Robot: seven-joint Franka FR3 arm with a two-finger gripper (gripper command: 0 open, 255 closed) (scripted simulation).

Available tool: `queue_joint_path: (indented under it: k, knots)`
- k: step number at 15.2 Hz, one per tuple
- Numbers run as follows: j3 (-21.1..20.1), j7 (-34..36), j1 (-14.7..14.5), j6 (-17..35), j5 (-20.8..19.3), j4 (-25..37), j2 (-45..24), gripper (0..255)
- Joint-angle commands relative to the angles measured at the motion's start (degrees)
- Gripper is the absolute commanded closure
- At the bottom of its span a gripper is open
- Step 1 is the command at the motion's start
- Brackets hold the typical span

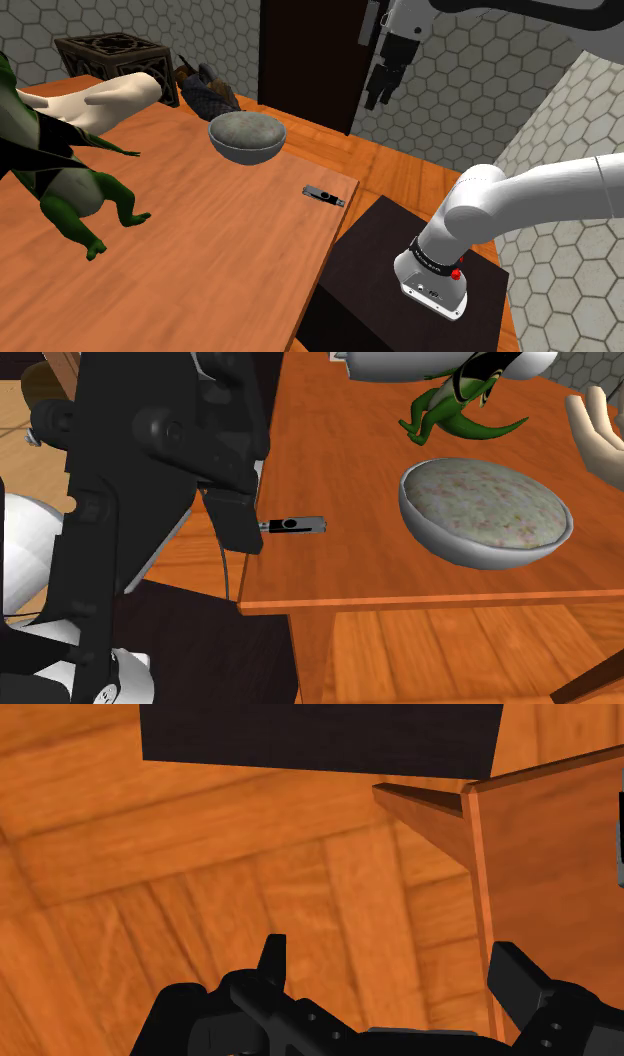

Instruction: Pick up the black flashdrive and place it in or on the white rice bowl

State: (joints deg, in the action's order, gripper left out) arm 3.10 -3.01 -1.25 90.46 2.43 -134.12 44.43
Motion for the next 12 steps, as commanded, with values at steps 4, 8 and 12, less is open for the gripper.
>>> queue_joint_path:
  k: [4, 8, 12]
  knots:
    - [-3.6, 2.0, -1.9, 1.9, 1.7, -2.6, 0.5, 0]
    - [-8.4, 4.7, -4.7, 4.7, 4.1, -5.4, 0.4, 0]
    - [-13.3, 7.4, -7.5, 7.7, 6.6, -7.5, -0.7, 0]
